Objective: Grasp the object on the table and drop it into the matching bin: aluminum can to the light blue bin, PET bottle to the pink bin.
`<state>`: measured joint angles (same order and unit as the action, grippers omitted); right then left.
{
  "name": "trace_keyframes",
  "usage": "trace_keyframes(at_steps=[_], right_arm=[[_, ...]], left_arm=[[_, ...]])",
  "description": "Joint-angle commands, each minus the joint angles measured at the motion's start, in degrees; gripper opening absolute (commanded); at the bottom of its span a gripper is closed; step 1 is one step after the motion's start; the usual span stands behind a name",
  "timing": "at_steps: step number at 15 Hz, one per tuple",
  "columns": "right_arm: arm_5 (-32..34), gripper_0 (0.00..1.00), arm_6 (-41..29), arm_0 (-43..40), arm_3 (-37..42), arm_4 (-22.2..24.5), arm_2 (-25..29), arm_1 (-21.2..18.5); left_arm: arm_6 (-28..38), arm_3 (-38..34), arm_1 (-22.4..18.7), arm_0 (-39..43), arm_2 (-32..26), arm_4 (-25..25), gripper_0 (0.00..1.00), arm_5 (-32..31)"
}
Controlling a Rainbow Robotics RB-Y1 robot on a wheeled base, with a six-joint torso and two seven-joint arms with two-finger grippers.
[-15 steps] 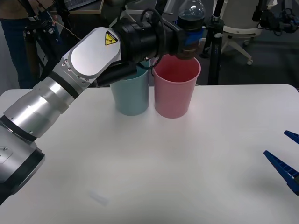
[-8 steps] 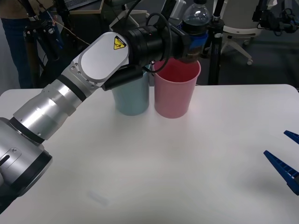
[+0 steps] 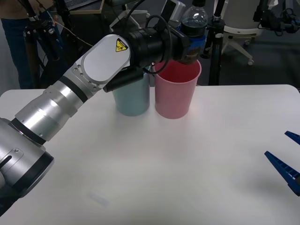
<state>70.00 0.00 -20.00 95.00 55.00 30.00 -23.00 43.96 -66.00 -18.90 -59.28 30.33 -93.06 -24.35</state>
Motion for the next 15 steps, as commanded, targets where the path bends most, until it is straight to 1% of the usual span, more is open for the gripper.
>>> trace_keyframes(at_steps=[1,2,3,4,5,6,15], right_arm=[[0.00,1.00,0.00,0.00,0.00,0.00,0.00,0.00],[0.00,1.00,0.00,0.00,0.00,0.00,0.00,0.00],[0.00,1.00,0.00,0.00,0.00,0.00,0.00,0.00],[0.00,1.00,0.00,0.00,0.00,0.00,0.00,0.00],[0.00,1.00,0.00,0.00,0.00,0.00,0.00,0.00],[0.00,1.00,0.00,0.00,0.00,0.00,0.00,0.00],[0.00,1.00,0.00,0.00,0.00,0.00,0.00,0.00]], left_arm=[[0.42,-0.01,0.18,-0.04,0.00,-0.01,0.13,0.36],[0.60,-0.01,0.09,-0.13,0.00,-0.01,0.13,0.53],[0.86,-0.01,0.09,-0.13,0.00,-0.01,0.17,0.89],[1.21,-0.01,0.09,-0.13,0.00,-0.01,0.46,1.50],[1.30,-0.01,0.09,-0.31,0.00,-0.01,0.85,1.85],[1.39,-0.01,0.18,-0.39,0.00,-0.01,1.00,2.03],[1.21,-0.01,0.09,-0.75,0.00,1.13,1.00,2.20]])
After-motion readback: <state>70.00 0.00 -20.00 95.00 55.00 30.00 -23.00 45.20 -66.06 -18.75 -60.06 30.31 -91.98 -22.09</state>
